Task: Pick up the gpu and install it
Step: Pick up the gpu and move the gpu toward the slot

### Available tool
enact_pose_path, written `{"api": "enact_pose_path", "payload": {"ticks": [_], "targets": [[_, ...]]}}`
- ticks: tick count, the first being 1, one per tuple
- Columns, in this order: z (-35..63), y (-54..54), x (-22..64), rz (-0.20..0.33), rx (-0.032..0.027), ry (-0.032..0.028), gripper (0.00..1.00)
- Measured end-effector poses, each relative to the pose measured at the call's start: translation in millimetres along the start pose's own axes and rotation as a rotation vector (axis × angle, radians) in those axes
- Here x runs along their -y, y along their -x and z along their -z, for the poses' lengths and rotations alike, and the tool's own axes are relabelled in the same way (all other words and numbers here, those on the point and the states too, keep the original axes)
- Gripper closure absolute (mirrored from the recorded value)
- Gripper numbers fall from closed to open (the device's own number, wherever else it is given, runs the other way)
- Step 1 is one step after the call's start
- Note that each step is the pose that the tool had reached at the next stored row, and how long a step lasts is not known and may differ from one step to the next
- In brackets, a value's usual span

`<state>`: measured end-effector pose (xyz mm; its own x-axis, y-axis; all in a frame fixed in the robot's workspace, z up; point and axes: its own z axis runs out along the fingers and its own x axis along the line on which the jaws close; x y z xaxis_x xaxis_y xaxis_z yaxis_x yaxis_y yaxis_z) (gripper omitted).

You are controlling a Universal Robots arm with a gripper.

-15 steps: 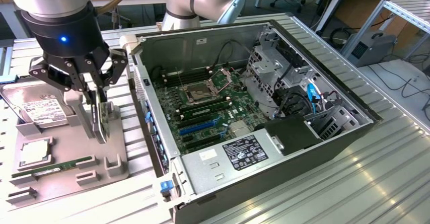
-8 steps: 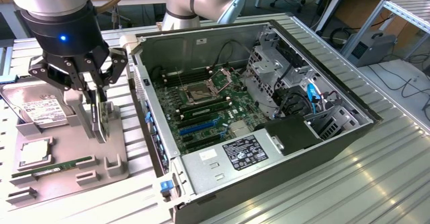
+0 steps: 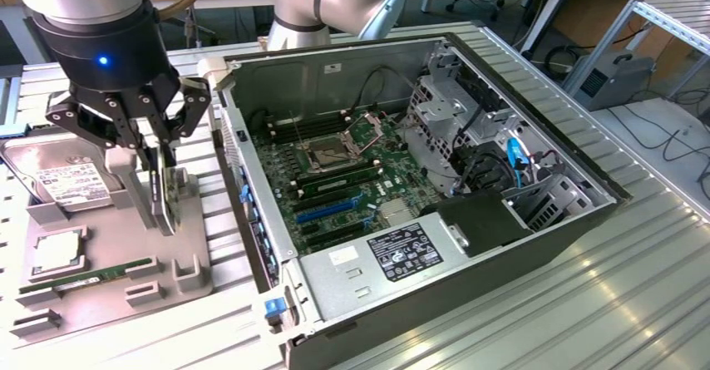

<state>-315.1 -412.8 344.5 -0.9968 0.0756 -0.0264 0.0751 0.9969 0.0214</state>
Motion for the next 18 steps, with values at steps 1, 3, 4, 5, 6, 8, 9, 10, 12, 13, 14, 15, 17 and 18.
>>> {"api": "enact_pose_path", "payload": {"ticks": [1, 3, 4, 5, 6, 8, 9, 10, 12, 13, 14, 15, 17, 18], "targets": [[0.2, 0.0, 0.0, 0.0, 0.0, 0.0001, 0.73], [0.7, 0.0, 0.0, 0.0, 0.0001, 0.0001, 0.73], [0.9, 0.0, 0.0, 0.0, 0.0001, 0.0001, 0.73], [1.2, 0.0, 0.0, 0.0, 0.0, 0.0001, 0.73], [1.4, 0.0, 0.0, 0.0, 0.0001, 0.0001, 0.73], [2.1, 0.0, 0.0, 0.0, 0.0, 0.0, 0.73], [2.3, 0.0, 0.0, 0.0, 0.0, 0.0, 0.73], [2.6, 0.1, -0.1, 0.0, 0.0, 0.0, 0.73], [3.1, 0.1, -0.1, 0.0, 0.0001, 0.0001, 0.73], [3.5, 0.1, -0.1, 0.0, 0.0, 0.0, 0.73], [3.7, 0.1, -0.1, 0.0, 0.0, 0.0, 0.73], [4.1, 0.1, -0.1, 0.0, 0.0, 0.0001, 0.73], [4.6, 0.1, -0.1, 0.0, 0.0, 0.0, 0.73], [5.2, 0.1, -0.1, 0.0, 0.0001, 0.0001, 0.73]]}}
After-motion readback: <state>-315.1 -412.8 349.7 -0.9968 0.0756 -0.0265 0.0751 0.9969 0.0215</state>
